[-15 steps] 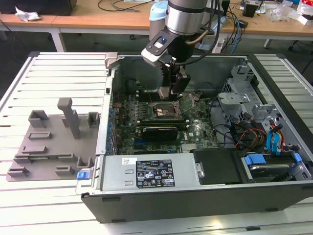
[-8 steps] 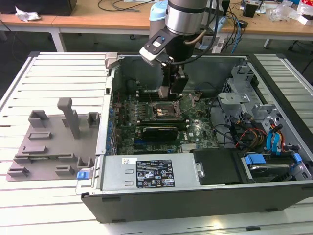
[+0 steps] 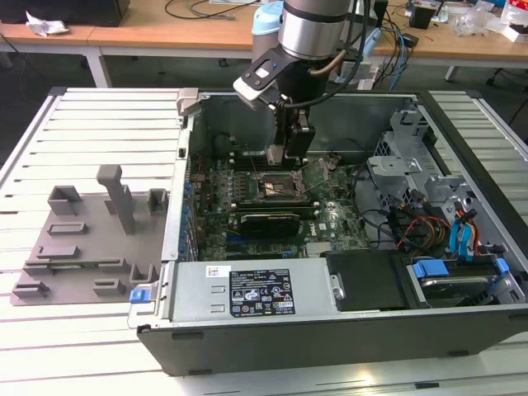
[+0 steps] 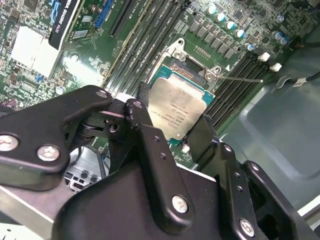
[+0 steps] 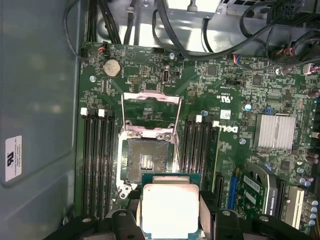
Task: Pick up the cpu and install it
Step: 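Place the cpu into insertion slot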
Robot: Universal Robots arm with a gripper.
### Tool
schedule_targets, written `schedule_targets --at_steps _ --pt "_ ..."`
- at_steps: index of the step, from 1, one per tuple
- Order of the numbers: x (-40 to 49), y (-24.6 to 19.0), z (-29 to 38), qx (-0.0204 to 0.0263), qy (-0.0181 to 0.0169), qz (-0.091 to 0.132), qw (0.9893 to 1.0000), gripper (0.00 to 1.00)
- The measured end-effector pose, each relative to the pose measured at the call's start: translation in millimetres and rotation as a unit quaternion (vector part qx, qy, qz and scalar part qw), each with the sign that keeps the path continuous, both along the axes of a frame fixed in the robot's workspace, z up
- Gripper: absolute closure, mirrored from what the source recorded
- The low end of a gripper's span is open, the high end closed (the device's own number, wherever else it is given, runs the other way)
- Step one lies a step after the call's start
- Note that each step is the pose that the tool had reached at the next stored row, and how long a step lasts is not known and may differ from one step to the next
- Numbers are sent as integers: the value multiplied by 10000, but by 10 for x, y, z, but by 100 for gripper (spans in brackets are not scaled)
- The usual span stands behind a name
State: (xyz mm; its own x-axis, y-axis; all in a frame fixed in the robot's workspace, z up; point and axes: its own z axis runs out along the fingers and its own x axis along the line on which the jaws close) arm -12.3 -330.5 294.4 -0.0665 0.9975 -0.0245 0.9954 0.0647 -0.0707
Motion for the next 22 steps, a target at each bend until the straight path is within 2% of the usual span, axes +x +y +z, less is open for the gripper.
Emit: schedule_targets --at_steps 5,10,15,22 --pt "0 0 -6 1 0 -7 10000 45" --pt "4 0 -80 0 0 -7 10000 45" --pt "5 0 -184 0 0 -7 10000 45" --pt "5 0 -260 0 0 -7 10000 45"
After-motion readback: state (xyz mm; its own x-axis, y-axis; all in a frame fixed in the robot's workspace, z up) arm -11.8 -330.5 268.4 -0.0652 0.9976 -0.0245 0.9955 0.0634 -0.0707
